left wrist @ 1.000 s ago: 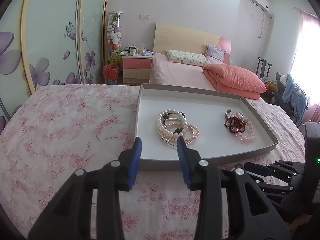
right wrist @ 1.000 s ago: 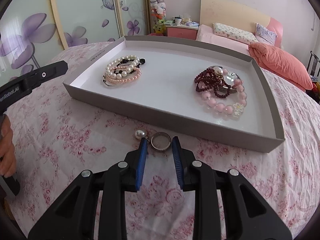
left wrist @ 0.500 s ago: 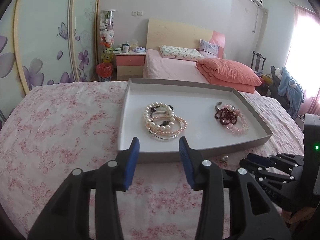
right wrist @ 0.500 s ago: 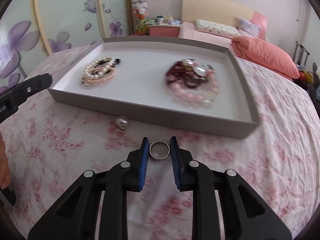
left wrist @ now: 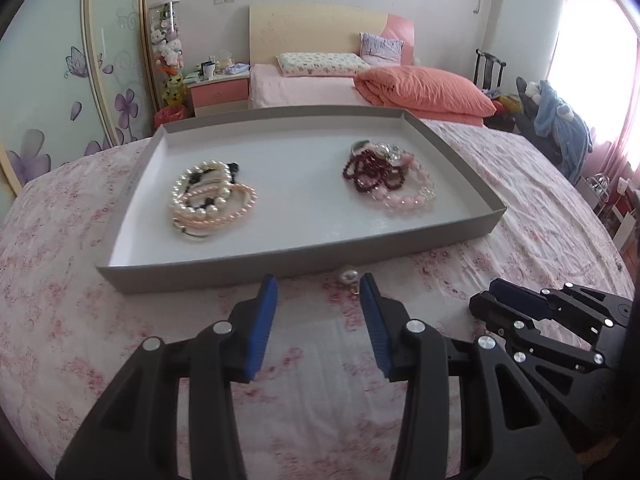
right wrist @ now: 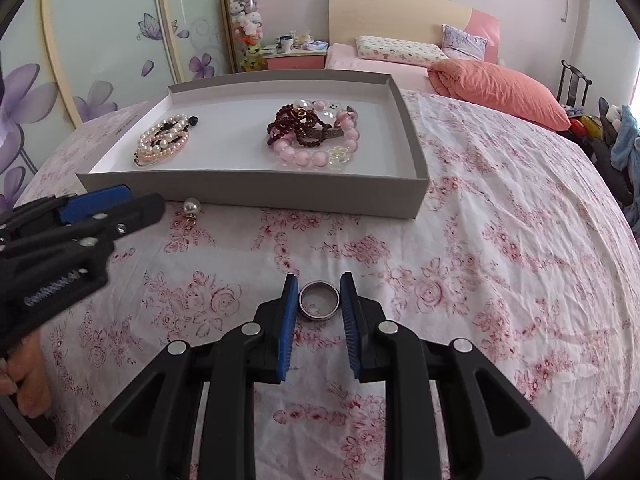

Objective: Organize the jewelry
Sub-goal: 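Grasp the second pearl earring with the left gripper while the right holds the ring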

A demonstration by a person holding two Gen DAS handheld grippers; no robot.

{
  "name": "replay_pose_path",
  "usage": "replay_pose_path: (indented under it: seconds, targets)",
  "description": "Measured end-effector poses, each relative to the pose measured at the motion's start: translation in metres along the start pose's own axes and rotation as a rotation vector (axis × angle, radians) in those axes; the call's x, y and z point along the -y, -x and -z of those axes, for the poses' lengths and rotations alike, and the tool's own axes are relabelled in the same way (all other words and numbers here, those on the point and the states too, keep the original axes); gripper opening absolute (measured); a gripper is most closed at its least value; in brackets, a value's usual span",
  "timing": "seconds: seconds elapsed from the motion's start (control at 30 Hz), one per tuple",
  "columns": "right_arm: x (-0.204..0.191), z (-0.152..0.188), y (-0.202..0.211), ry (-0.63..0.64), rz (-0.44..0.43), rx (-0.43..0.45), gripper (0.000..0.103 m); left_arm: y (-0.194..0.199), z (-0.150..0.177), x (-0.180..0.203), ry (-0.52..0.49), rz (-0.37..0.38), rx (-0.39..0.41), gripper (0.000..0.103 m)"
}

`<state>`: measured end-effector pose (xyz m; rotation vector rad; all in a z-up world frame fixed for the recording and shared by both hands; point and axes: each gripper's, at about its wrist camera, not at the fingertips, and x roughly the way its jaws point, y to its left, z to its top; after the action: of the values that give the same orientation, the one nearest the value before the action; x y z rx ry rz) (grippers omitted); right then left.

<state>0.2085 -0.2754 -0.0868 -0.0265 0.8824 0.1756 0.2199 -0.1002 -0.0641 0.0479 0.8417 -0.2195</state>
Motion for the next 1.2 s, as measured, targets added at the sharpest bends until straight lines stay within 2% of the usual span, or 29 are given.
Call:
replay_pose_path:
  seconds: [0.23,0.4,0.47,0.5,0.53,0.57,0.77,1.03,1.2]
  targets:
    - [0.006,0.001,0.000,-0.022,-0.026,0.001,0.023,-0.028,-0.005,0.018,0.024,-0.034,-0.083,0.043]
    - [0.009,0.002,0.002,-0.035,-0.043,0.002,0.023,-0.034,-0.009,0.023,0.052,-0.077,-0.082,0.041]
    - [0.008,0.002,0.002,-0.035,-0.043,0.002,0.023,-0.035,-0.010,0.023,0.059,-0.099,-0.083,0.036]
    - [0.008,0.002,0.002,-0.034,-0.043,0.002,0.023,-0.035,-0.009,0.024,0.057,-0.122,-0.081,0.030]
    - [0.008,0.002,0.002,-0.034,-0.042,0.002,0.023,-0.034,-0.008,0.023,0.058,-0.133,-0.078,0.017]
    - [0.009,0.002,0.002,-0.033,-0.041,0.002,0.023,-0.034,-0.008,0.022,0.062,-0.125,-0.076,0.014]
    - [0.005,0.002,0.002,-0.019,-0.037,0.001,0.023,-0.026,-0.003,0.007,0.069,-0.122,-0.086,0.014]
    - [-0.020,-0.003,-0.003,0.049,-0.064,-0.003,0.023,0.000,0.021,-0.044,0.076,-0.138,-0.093,0.014]
    - [-0.022,-0.001,-0.001,0.055,-0.063,-0.003,0.023,0.007,0.029,-0.057,0.069,-0.131,-0.077,0.015]
